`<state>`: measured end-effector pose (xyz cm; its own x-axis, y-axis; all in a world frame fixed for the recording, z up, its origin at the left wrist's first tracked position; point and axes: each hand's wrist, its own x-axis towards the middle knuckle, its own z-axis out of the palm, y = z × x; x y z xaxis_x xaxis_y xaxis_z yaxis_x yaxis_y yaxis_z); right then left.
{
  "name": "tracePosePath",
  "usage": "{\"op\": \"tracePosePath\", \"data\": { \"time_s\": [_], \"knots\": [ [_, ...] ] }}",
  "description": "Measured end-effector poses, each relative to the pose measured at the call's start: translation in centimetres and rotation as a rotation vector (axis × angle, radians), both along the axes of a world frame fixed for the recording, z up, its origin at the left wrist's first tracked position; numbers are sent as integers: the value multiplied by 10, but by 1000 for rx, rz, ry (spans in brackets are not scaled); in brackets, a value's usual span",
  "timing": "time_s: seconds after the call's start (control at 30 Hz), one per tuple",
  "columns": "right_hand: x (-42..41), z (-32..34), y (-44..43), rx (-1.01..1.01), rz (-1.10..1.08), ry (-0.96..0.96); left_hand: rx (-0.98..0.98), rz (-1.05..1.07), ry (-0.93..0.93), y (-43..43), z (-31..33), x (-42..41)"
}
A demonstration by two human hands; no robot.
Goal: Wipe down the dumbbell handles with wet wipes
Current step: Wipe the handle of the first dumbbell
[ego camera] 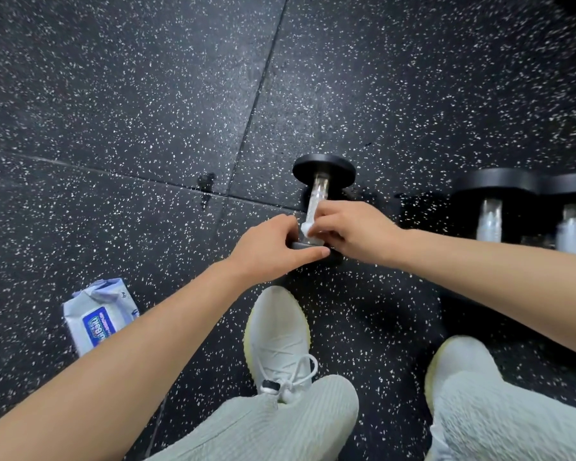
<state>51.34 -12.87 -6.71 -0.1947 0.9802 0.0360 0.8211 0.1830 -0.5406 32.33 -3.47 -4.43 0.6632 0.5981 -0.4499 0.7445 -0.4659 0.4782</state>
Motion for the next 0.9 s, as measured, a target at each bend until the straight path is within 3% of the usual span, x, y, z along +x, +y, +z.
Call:
{"op": "tracePosePath", "data": {
  "time_s": [0.23, 0.43, 0.63, 0.9],
  "knots": [
    [9, -4, 40, 97, -362, -137, 16, -9, 17, 1, 3, 0],
    [-8, -5, 12, 59, -81, -219, 6, -42, -1, -1, 5, -2],
    [3, -8, 51, 38, -277, -352, 24, -72, 20, -2, 1, -2],
    [-4, -9, 24, 64, -48, -317, -36, -48, 9, -3, 0, -3]
  ]
}}
